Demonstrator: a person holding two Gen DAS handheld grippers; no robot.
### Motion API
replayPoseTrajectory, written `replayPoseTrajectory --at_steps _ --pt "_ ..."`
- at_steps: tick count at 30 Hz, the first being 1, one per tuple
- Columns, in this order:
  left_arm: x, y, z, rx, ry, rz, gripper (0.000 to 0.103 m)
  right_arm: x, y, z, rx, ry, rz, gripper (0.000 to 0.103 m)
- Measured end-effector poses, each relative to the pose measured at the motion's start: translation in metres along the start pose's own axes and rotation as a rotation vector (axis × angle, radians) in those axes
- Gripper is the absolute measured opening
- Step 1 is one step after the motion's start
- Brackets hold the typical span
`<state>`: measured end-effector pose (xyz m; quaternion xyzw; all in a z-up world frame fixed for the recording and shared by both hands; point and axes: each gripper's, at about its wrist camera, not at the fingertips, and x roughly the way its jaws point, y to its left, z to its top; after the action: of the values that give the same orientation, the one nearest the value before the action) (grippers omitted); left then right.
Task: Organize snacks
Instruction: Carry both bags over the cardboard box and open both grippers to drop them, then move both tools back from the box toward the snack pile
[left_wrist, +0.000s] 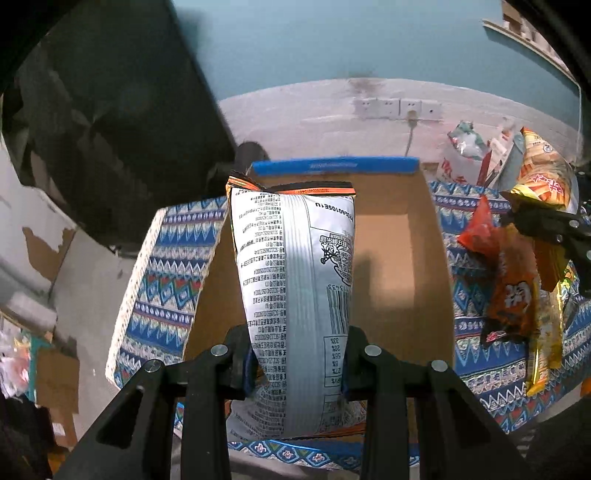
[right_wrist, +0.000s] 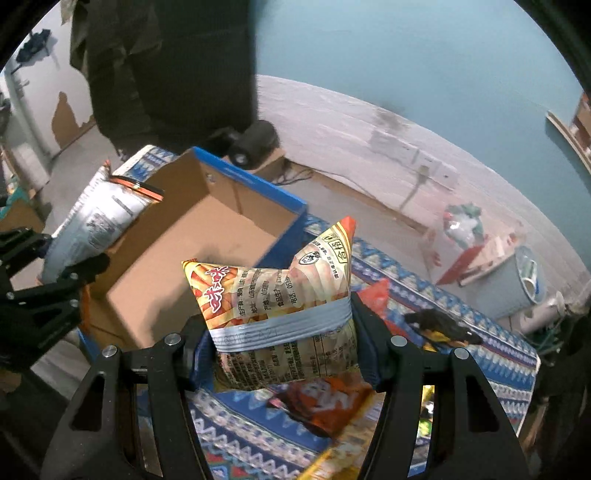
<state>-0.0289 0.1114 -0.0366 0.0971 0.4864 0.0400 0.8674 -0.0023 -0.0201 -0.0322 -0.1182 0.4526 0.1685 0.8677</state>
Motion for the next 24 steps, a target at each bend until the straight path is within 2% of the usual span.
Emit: replayPoseTrajectory --at_steps 6,8,13,16,24 --pt "0.013 0.01 -0.005 -0.016 0.035 0.033 0.035 0.015 0.024 0.011 -0.032 0.011 0.046 0.063" --pt "0.015 0.014 -0.006 -0.023 0.048 0.045 0.04 0.019 0.031 0.016 -0.038 0.014 0.061 0.063" --pt "0.009 0.023 -0.008 -0.027 0.016 0.075 0.064 0.033 0.045 0.024 -0.06 0.028 0.092 0.063" --pt "0.003 0.023 -0.008 -0.006 -0.006 0.101 0.071 0.04 0.054 0.026 -0.076 0.037 0.102 0.063" --pt "0.003 0.034 -0.009 -0.023 0.004 0.096 0.071 0.059 0.067 0.028 -0.087 0.071 0.145 0.064"
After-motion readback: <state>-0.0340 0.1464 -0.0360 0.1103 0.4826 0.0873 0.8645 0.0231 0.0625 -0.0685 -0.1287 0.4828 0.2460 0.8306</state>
